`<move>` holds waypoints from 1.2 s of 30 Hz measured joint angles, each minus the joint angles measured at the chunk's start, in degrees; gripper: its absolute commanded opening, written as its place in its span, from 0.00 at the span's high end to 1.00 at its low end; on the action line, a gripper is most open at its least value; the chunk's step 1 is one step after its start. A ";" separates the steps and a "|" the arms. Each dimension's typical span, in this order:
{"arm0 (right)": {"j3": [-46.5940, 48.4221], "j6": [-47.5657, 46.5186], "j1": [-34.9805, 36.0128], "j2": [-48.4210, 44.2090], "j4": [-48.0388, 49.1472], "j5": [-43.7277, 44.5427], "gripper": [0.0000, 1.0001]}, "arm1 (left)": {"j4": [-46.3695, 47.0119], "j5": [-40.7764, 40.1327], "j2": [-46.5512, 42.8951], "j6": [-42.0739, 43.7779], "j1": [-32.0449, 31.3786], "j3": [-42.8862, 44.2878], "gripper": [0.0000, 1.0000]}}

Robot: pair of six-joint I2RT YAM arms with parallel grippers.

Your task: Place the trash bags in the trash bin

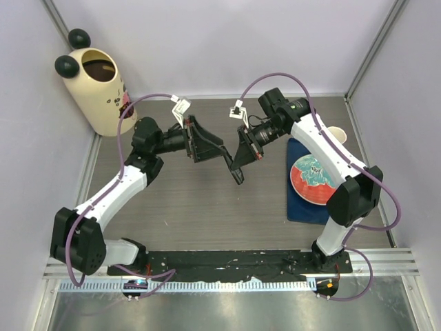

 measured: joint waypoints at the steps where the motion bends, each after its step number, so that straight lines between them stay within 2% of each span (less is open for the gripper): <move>1: 0.02 0.55 0.00 0.11 0.44 -0.20 0.99 | 1.84 -0.24 0.33 -1.40 -0.35 -0.42 0.04; 6: 0.52 2.51 0.09 0.26 2.03 -0.92 0.99 | 6.08 -2.14 2.23 -5.90 -1.25 -2.12 0.09; 9: 0.55 3.41 0.17 0.26 2.89 -1.31 0.99 | 6.84 -3.39 3.65 -7.63 -1.49 -2.56 0.20; 10: 0.55 3.58 0.17 0.26 3.04 -1.31 0.99 | 7.15 -3.69 4.13 -8.24 -1.60 -2.58 0.29; 15: 0.55 4.24 0.17 0.24 3.45 -1.31 0.99 | 8.07 -4.96 5.11 -10.43 -2.03 -2.58 0.55; 16: 0.55 4.42 0.17 0.24 3.54 -1.31 0.97 | 8.31 -5.11 5.14 -10.75 -2.12 -2.58 0.71; 17: 0.55 4.48 0.17 0.24 3.63 -1.31 0.91 | 8.55 -5.11 5.14 -11.06 -2.14 -2.58 0.79; 18: 0.55 4.70 0.17 0.24 3.72 -1.33 0.85 | 8.72 -5.18 5.14 -11.32 -2.19 -2.58 0.95; 19: 0.55 4.92 0.15 0.24 3.78 -1.49 0.74 | 8.83 -5.42 5.14 -11.45 -2.21 -2.58 0.99; 22: 0.33 6.10 -0.17 0.13 4.28 -1.38 0.57 | 8.98 -5.44 5.14 -12.00 -2.21 -2.60 1.00; 29: -3.78 6.58 -2.82 -1.46 4.35 -1.20 0.44 | 8.85 -5.46 5.14 -12.79 -2.21 -2.64 1.00; 31: -5.07 6.54 -3.45 -2.34 4.22 -1.20 0.44 | 8.96 -5.44 5.22 -13.14 -2.21 -2.64 1.00; 35: -6.08 6.54 -3.48 -3.43 3.82 -1.25 0.32 | 9.27 -5.42 6.10 -14.05 -2.21 -2.64 1.00; 36: -6.08 6.58 -3.39 -3.43 3.87 -1.31 0.32 | 9.29 -5.40 6.45 -14.45 -2.21 -2.62 1.00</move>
